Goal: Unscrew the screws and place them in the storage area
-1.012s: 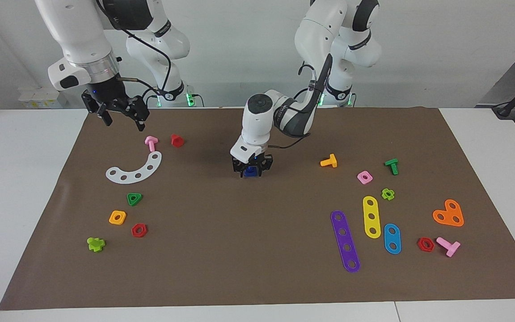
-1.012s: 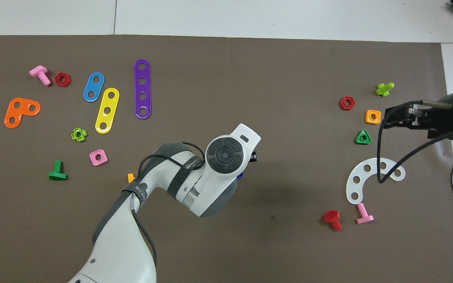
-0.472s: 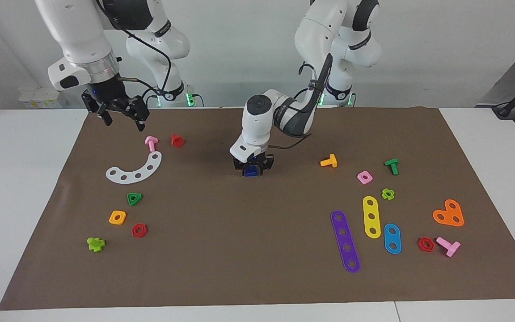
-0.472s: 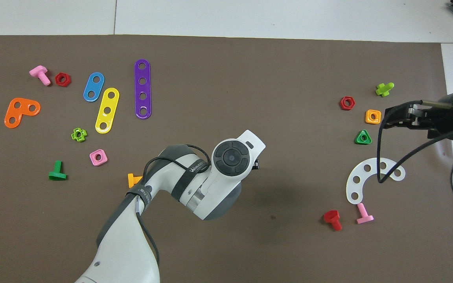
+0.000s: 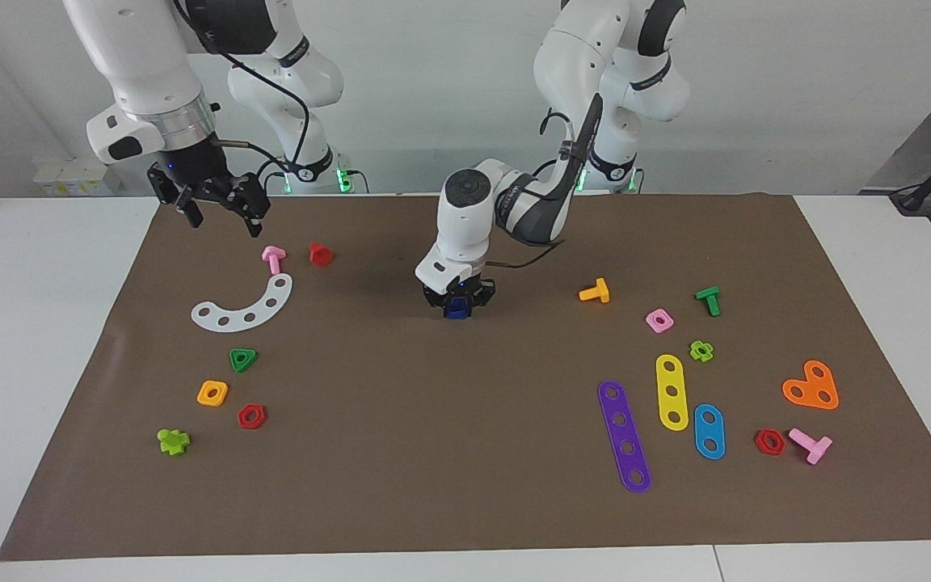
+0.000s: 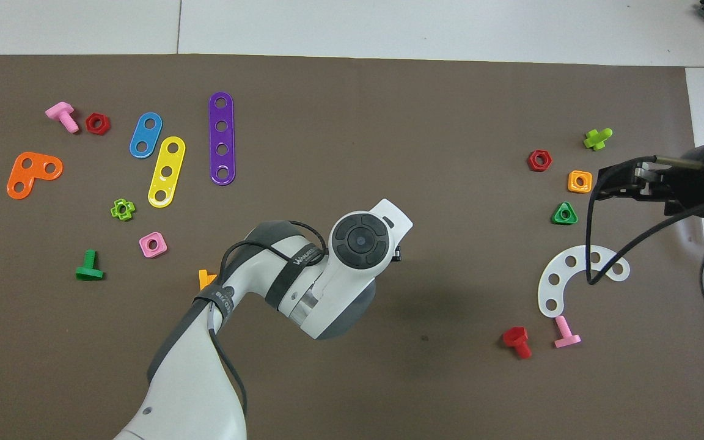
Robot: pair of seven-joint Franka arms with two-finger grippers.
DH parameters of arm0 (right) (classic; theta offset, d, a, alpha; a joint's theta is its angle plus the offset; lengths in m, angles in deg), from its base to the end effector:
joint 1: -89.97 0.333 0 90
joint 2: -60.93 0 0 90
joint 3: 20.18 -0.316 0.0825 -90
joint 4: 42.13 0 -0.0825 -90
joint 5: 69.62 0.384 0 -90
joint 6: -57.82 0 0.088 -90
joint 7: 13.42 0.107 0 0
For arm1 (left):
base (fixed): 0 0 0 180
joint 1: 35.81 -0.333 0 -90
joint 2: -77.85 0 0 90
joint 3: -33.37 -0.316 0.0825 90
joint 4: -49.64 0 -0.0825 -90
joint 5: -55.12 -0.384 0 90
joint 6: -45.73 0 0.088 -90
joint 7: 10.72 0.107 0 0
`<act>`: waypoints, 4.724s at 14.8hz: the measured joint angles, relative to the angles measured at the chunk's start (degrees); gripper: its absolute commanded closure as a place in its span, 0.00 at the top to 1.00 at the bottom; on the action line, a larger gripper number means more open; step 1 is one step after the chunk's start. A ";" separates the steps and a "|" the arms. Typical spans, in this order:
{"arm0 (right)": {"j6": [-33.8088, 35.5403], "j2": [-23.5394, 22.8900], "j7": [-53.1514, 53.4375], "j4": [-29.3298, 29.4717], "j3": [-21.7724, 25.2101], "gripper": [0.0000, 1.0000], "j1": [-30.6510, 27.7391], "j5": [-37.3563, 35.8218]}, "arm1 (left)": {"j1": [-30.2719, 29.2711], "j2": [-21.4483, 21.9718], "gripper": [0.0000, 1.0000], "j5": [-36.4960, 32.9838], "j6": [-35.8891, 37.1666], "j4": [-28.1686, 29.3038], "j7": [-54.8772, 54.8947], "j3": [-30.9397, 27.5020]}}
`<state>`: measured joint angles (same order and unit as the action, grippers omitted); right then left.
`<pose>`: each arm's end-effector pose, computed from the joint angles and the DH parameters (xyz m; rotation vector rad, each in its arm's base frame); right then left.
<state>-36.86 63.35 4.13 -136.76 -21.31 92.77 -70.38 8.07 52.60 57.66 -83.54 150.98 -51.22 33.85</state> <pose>0.5473 0.0365 0.6167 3.1130 -0.3705 0.0705 0.4712 -0.4619 0.3182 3.0810 -0.0604 0.0131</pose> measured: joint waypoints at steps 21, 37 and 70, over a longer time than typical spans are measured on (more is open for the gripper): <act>-10.97 -1.63 11.12 -5.32 -0.80 0.98 10.72 0.05 | -26.51 3.01 1.00 4.26 11.81 3.03 48.06 -1.33; -37.03 -17.46 26.75 -15.24 -1.09 0.73 29.43 -2.27 | -48.14 12.15 1.00 -2.39 29.04 -4.24 58.96 -2.66; -35.86 -12.80 15.09 -18.11 0.00 0.00 11.66 -8.72 | -42.74 27.66 1.00 -1.76 44.34 -15.80 51.86 -2.00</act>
<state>-72.72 50.55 19.22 -154.87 -21.32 104.43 -79.10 -34.66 80.26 55.91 -39.20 135.18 0.64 31.85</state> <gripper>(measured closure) 0.811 0.000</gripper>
